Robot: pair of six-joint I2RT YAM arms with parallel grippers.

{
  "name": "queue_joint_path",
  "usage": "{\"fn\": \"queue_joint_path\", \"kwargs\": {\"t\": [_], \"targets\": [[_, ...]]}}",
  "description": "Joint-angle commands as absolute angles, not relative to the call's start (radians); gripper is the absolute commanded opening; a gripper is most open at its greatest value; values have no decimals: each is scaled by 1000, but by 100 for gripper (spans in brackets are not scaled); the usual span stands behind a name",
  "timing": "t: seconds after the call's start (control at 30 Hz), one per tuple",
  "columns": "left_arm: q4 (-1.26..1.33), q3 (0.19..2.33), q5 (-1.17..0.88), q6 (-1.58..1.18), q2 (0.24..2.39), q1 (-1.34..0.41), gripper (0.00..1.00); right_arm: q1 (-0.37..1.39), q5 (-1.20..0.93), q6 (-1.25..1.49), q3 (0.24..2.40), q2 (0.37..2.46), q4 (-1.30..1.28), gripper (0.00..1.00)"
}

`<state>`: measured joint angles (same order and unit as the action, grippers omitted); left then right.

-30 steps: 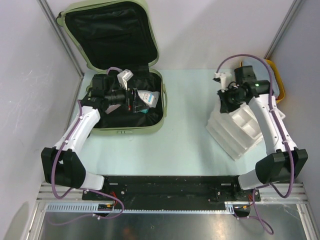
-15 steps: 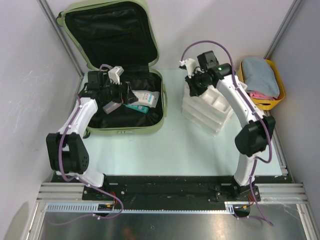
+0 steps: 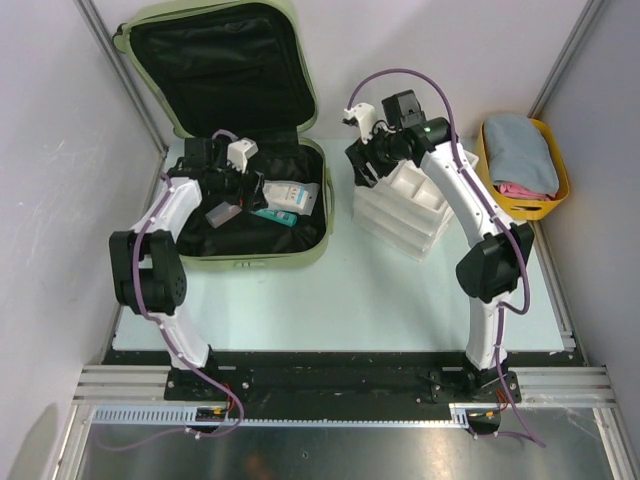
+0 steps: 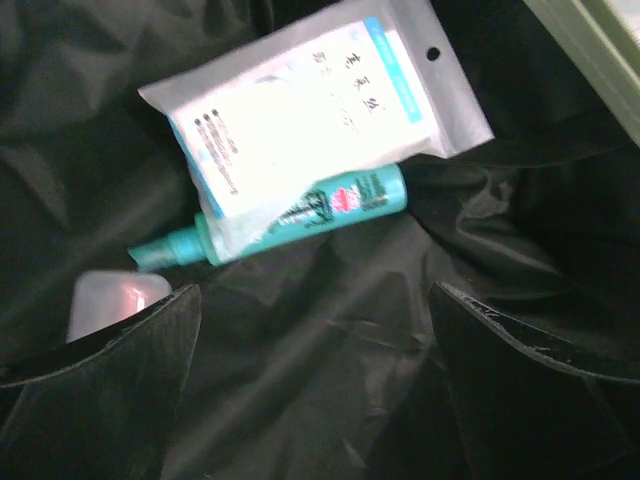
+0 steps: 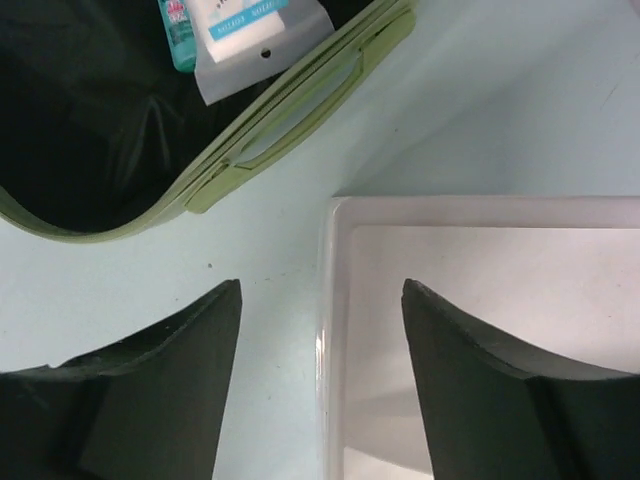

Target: Open, take out, and arrange the luggage

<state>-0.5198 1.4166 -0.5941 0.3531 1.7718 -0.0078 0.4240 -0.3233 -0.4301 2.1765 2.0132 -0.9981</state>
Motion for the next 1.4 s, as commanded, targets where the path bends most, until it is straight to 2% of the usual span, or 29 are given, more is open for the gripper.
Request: {"fn": "queue_joint_path", "kwargs": {"t": [0.0, 0.1, 0.37, 0.5, 0.6, 0.63, 0.7, 0.73, 0.8, 0.83, 1.0, 1.13, 1.27, 1.37], "targets": [[-520, 1543, -660, 552, 1857, -3, 99, 423, -339, -381, 2224, 1927, -927, 72], [-520, 1611, -640, 620, 1923, -26, 98, 414, -348, -358, 2220, 1887, -911, 75], [-520, 1683, -557, 804, 2032, -126, 93, 367, -373, -307, 2116, 1784, -896, 75], [-520, 1713, -575, 808, 2089, -155, 86, 351, -377, -295, 2074, 1757, -893, 75], [-520, 1736, -535, 827, 2120, -178, 70, 347, -382, -295, 2062, 1746, -893, 75], [-520, 1747, -525, 827, 2123, -179, 57, 345, -385, -298, 2059, 1743, -893, 75], [-519, 1752, -520, 828, 2118, -181, 44, 339, -394, -308, 2045, 1733, -893, 75], [-518, 1746, -517, 831, 2112, -181, 30, 337, -396, -311, 2039, 1730, -890, 75], [-520, 1730, -503, 856, 2082, -181, 13, 334, -406, -321, 2022, 1723, -884, 74], [-520, 1705, -508, 867, 2068, -176, 2, 333, -410, -322, 2014, 1715, -871, 74], [-522, 1612, -629, 908, 1892, -156, 0, 322, -514, -360, 1947, 1674, -822, 75], [-525, 1501, -731, 956, 1716, -155, 0, 344, -613, -519, 1783, 1571, -680, 77], [-535, 1442, -814, 927, 1570, -178, 0, 457, -638, -690, 1620, 1468, -557, 78], [-545, 1398, -865, 907, 1472, -213, 0, 555, -627, -820, 1586, 1433, -506, 79]]}}
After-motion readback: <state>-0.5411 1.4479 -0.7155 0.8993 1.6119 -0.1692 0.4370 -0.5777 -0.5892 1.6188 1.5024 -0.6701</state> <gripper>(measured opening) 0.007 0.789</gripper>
